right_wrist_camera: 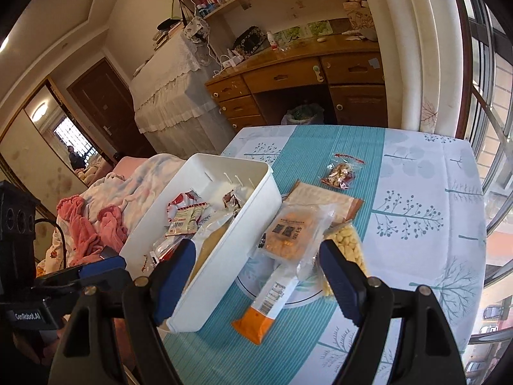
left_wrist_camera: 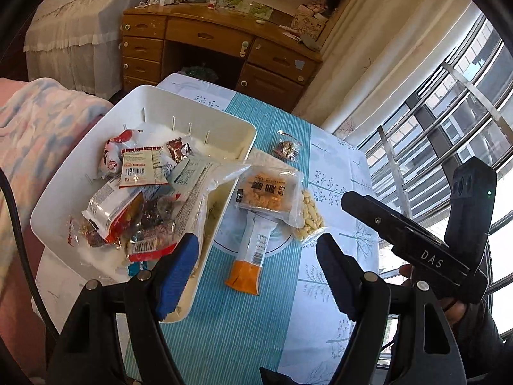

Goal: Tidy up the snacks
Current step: 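Move the left gripper to the white-and-orange bar while the right approaches the puffed-corn bag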

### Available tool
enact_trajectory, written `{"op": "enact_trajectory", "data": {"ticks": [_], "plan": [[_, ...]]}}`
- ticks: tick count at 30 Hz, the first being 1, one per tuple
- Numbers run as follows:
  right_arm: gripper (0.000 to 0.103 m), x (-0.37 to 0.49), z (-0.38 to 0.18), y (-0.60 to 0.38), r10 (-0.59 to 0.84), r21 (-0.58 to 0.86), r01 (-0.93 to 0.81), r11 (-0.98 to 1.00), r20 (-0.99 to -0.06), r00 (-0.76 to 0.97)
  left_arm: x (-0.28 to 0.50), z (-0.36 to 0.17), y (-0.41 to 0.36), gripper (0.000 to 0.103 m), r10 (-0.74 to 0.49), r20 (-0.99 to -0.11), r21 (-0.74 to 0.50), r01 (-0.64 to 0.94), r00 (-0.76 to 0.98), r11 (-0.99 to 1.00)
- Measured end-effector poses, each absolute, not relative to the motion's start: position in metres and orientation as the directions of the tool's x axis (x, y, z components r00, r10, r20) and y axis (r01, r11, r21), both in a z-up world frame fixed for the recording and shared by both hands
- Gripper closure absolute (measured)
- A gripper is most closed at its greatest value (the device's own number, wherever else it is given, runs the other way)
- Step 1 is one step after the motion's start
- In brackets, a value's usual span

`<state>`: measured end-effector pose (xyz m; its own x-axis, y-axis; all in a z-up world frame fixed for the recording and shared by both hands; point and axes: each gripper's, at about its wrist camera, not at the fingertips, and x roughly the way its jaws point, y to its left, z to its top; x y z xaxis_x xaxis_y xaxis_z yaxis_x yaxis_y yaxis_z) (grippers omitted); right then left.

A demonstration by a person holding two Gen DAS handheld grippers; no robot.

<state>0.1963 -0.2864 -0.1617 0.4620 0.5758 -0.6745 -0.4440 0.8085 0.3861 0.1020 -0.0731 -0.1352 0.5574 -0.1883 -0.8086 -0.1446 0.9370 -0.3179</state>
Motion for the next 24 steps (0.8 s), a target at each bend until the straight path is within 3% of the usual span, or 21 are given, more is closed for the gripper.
{"op": "enact_trajectory", "data": {"ticks": [15, 24], "plan": [[0.023, 0.218, -0.188, -0.313, 0.496, 0.334, -0.401, 0.853, -0.755, 0.428, 0.11, -0.196, -0.107, 0.027, -0.199, -0.883, -0.33, -0.261, 0.425, 0.907], [0.023, 0.24, -0.228, -0.315, 0.425, 0.266, -0.405, 0.875, -0.823, 0.377, 0.128, -0.247, -0.139, 0.025, -0.125, -0.931, -0.218, -0.248, 0.343, 0.944]]}}
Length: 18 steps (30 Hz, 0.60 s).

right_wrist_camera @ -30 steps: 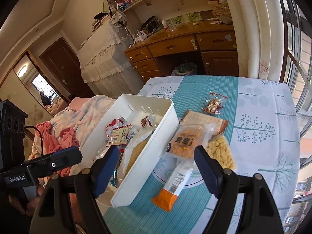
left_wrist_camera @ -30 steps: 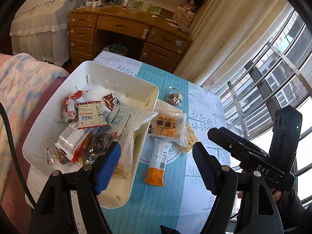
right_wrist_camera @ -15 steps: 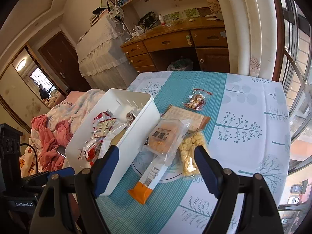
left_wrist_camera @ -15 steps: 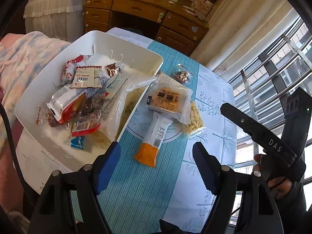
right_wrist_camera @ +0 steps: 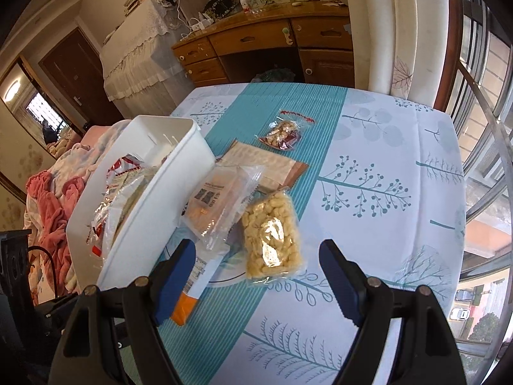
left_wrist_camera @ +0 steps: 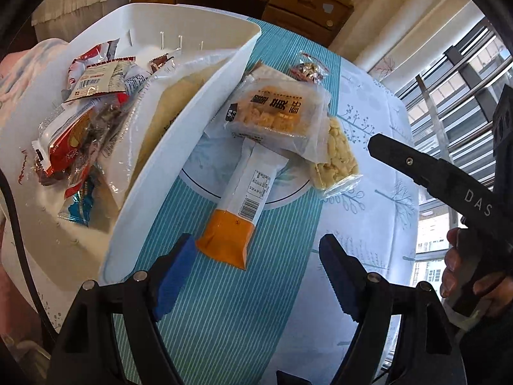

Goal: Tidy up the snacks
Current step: 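Move the left gripper to the white-and-orange bar while the right approaches the puffed-corn bag, then grasp and lift the white-and-orange bar with the left gripper while the right lifts the puffed-corn bag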

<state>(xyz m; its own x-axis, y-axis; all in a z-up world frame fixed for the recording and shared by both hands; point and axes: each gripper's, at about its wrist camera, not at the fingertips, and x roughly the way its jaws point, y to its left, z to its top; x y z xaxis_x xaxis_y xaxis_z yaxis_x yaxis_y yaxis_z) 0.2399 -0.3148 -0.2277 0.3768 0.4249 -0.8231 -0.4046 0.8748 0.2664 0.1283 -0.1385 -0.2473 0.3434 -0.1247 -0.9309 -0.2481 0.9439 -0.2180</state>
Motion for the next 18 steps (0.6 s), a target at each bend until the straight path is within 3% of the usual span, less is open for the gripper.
{"op": "enact_trajectory", "data": {"ticks": [5, 18], "plan": [[0.023, 0.249, -0.252, -0.308, 0.379, 0.209, -0.431, 0.878, -0.854, 0.357, 0.143, -0.28, -0.145, 0.025, -0.056, -0.95, -0.146, -0.28, 0.307, 0.949], [0.023, 0.257, -0.288, -0.289, 0.315, 0.116, -0.517, 0.848, -0.896, 0.315, 0.175, -0.305, -0.153, 0.025, 0.039, -0.949, -0.052, -0.281, 0.312, 0.958]]}}
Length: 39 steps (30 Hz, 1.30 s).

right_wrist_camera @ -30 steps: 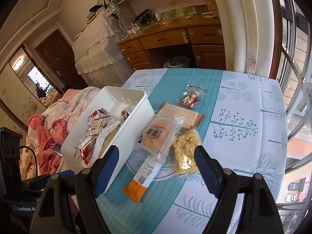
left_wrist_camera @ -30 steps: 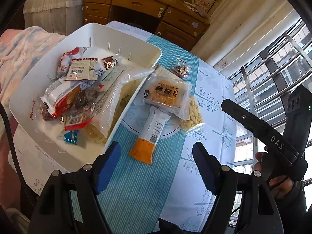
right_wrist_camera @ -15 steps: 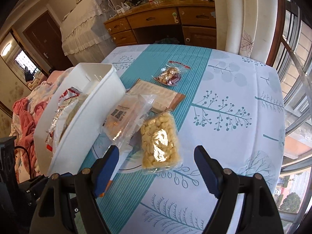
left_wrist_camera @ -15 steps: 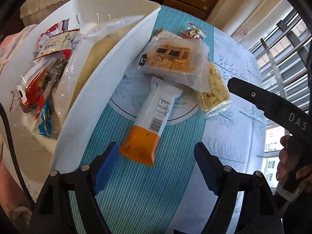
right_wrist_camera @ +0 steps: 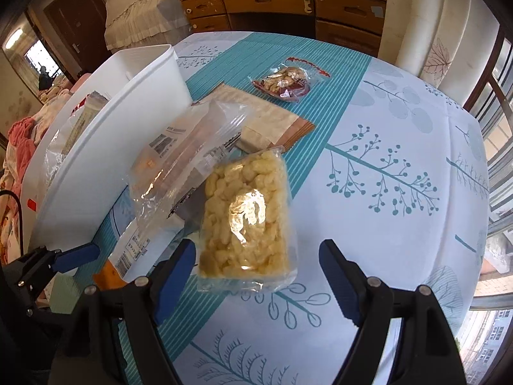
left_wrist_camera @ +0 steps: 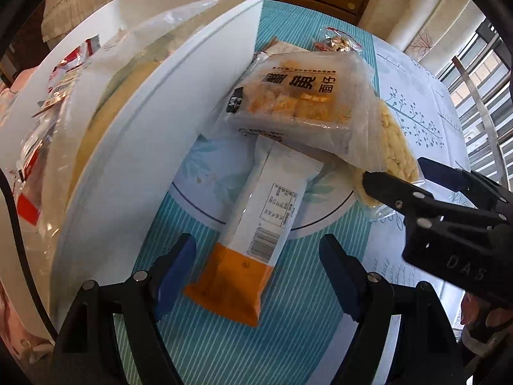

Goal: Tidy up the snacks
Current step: 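Grasp and lift the white-and-orange bar with the left gripper while the right lifts the puffed-corn bag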

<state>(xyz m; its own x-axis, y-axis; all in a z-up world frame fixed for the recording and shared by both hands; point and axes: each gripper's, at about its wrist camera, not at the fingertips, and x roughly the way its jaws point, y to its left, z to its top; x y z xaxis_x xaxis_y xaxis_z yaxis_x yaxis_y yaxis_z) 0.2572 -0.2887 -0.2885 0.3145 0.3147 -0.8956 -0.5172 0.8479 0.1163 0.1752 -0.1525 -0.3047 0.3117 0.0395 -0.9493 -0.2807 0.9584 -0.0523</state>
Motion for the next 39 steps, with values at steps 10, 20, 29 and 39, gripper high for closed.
{"op": "enact_trajectory", "data": {"ticks": [10, 20, 29, 39], "plan": [[0.031, 0.261, -0.301, -0.276, 0.299, 0.083, -0.567, 0.819, -0.906, 0.299, 0.197, -0.319, -0.165, 0.043, 0.084, -0.944, 0.005, -0.242, 0.318, 0.97], [0.043, 0.261, -0.3, -0.267, 0.284, 0.046, -0.588, 0.808, -0.904, 0.32, 0.213, -0.323, -0.179, 0.062, 0.071, -0.935, 0.009, -0.175, 0.346, 0.984], [0.045, 0.252, -0.29, -0.286, 0.276, 0.074, -0.53, 0.845, -0.909, 0.312, 0.211, -0.321, -0.187, 0.064, 0.062, -0.95, 0.032, -0.101, 0.307, 0.994], [0.045, 0.241, -0.259, -0.325, 0.284, 0.13, -0.416, 0.9, -0.899, 0.335, 0.202, -0.289, -0.198, 0.065, 0.04, -0.943, 0.033, -0.027, 0.329, 0.999]]}}
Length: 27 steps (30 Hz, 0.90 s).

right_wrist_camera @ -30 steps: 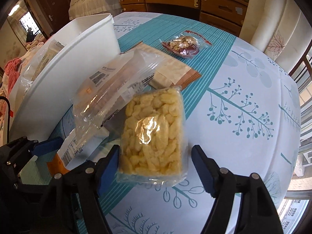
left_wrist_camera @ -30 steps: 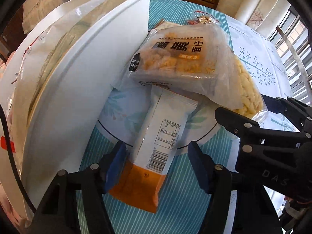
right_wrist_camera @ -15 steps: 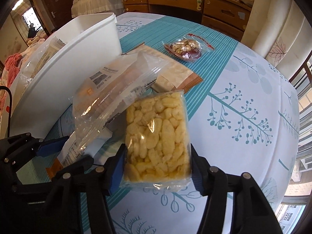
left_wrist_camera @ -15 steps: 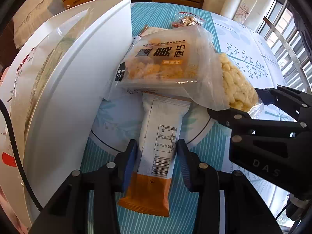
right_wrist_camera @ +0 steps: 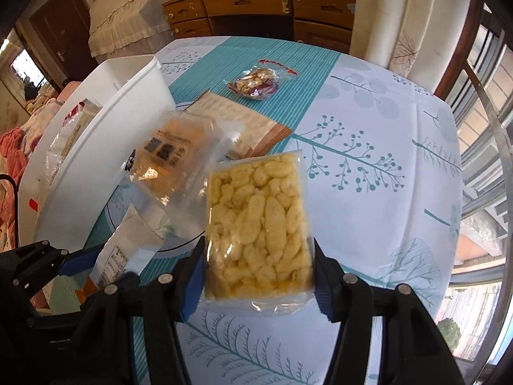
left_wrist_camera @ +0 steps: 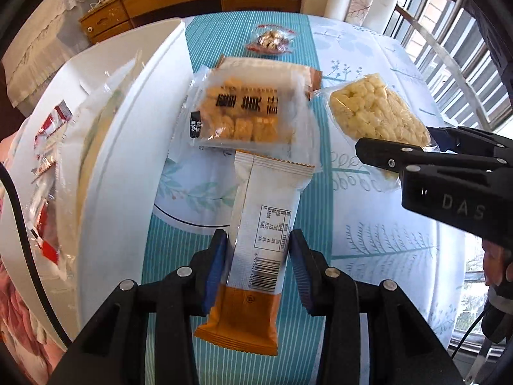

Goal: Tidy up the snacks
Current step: 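Grasp and lift the white-and-orange bar with the left gripper while the right lifts the puffed-corn bag, then carry the bar over the tray with the left gripper while the right carries the puffed-corn bag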

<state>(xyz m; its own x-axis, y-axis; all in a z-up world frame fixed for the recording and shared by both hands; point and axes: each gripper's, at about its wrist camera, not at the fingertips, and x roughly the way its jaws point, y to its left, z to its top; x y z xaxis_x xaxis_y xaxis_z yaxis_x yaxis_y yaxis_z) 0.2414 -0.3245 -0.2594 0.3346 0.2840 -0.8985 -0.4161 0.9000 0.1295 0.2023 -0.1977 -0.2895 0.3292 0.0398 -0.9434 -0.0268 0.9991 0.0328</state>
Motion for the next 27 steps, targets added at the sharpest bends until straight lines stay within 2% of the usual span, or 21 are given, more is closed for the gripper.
{"op": "enact_trajectory", "data": {"ticks": [10, 17, 27], "plan": [[0.045, 0.23, -0.212, -0.333, 0.36, 0.212, -0.374, 0.903, -0.848, 0.39, 0.178, -0.233, -0.204, 0.065, -0.045, -0.902, -0.03, 0.041, 0.429, 0.999], [0.045, 0.222, -0.185, -0.326, 0.416, 0.253, -0.39, 0.885, -0.807, 0.42, 0.163, -0.195, -0.187, 0.064, -0.057, -0.863, -0.052, 0.025, 0.502, 0.998], [0.045, 0.205, -0.163, -0.303, 0.476, 0.312, -0.395, 0.864, -0.759, 0.443, 0.127, -0.143, -0.136, 0.064, -0.152, -0.75, -0.182, 0.021, 0.644, 0.983]]}}
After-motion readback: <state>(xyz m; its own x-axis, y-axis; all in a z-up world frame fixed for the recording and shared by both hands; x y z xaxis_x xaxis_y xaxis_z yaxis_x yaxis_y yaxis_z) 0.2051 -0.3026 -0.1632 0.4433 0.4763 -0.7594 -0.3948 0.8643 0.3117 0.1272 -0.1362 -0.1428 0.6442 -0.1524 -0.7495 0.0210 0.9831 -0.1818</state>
